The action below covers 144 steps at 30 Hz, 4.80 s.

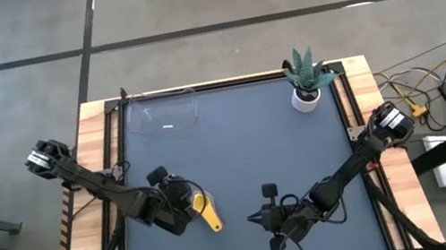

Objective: Nest measuring cups in basket
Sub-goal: Put the nest measuring cups into the transparent bin

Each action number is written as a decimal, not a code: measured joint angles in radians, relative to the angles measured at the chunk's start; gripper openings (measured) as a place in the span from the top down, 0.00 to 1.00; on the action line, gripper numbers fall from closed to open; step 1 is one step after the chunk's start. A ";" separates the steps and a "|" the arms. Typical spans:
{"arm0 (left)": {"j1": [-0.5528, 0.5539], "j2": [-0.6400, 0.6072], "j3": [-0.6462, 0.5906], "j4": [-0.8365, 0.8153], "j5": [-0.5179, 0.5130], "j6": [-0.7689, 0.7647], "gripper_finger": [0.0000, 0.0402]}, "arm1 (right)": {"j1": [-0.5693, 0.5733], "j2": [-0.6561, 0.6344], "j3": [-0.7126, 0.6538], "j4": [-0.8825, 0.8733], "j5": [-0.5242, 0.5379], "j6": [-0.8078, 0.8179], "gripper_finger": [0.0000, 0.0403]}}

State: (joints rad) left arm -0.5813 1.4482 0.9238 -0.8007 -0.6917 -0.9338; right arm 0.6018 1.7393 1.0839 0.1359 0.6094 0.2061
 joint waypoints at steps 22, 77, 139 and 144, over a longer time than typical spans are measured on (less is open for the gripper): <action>-0.114 0.135 0.128 0.408 0.031 0.152 0.58 | 0.000 0.000 0.003 -0.011 -0.004 -0.016 0.98; -0.121 0.565 0.674 -0.547 0.269 0.095 0.58 | 0.249 -0.266 -0.012 -0.027 0.230 -0.113 0.98; 0.010 -0.064 -0.256 0.396 0.425 0.029 0.15 | 0.203 -0.266 -0.079 -0.026 0.220 -0.031 0.98; 0.016 -0.009 -0.235 0.387 0.423 0.000 0.15 | 0.203 -0.266 -0.079 -0.026 0.220 -0.032 0.98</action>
State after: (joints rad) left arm -0.5650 1.4396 0.6892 -0.4134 -0.2687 -0.9341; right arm 0.8043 1.4734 1.0050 0.1097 0.8295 0.1742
